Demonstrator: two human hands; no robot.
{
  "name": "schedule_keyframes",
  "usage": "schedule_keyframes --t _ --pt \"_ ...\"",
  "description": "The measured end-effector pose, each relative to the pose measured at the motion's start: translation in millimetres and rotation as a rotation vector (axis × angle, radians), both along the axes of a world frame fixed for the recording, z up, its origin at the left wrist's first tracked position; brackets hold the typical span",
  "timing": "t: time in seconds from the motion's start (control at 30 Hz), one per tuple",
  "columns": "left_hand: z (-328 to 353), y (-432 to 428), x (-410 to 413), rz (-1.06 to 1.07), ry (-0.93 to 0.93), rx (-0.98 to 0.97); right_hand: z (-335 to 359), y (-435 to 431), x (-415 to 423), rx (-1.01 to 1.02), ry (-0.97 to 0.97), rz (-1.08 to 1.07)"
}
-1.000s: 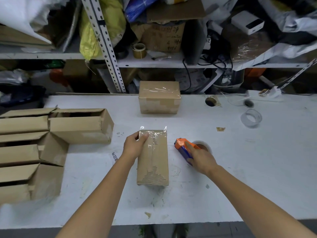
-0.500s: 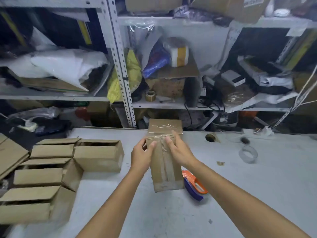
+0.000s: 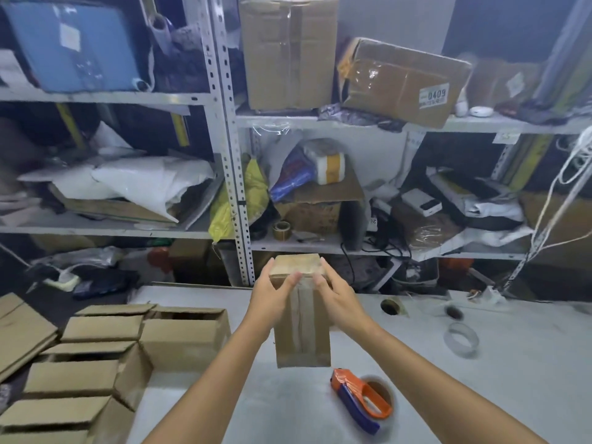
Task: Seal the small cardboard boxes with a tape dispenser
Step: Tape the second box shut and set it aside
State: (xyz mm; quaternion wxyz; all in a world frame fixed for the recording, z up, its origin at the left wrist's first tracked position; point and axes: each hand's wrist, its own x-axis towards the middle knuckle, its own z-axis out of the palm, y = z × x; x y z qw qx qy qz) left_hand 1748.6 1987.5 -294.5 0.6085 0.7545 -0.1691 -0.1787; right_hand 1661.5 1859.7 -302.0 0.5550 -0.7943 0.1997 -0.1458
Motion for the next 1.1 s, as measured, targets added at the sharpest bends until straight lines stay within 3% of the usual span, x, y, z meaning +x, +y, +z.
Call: schedule_keyframes --t 0.17,0.43,0.67,1.1 --pt "3 -6 -6 -0.006 -0.036 -0.022 2 0 3 0.015 -0.010 -0.051" --pt "4 0 -6 -0.039 -0.100 0.010 9 -9 -7 -0.118 0.032 0.068" --pt "1 0 -8 -0.012 -0.015 -0.001 1 -5 -5 -0.081 0.067 0.073" --pt "-7 -2 -11 0.052 -0.058 -0.025 -1 7 -3 0.089 0.026 0.055"
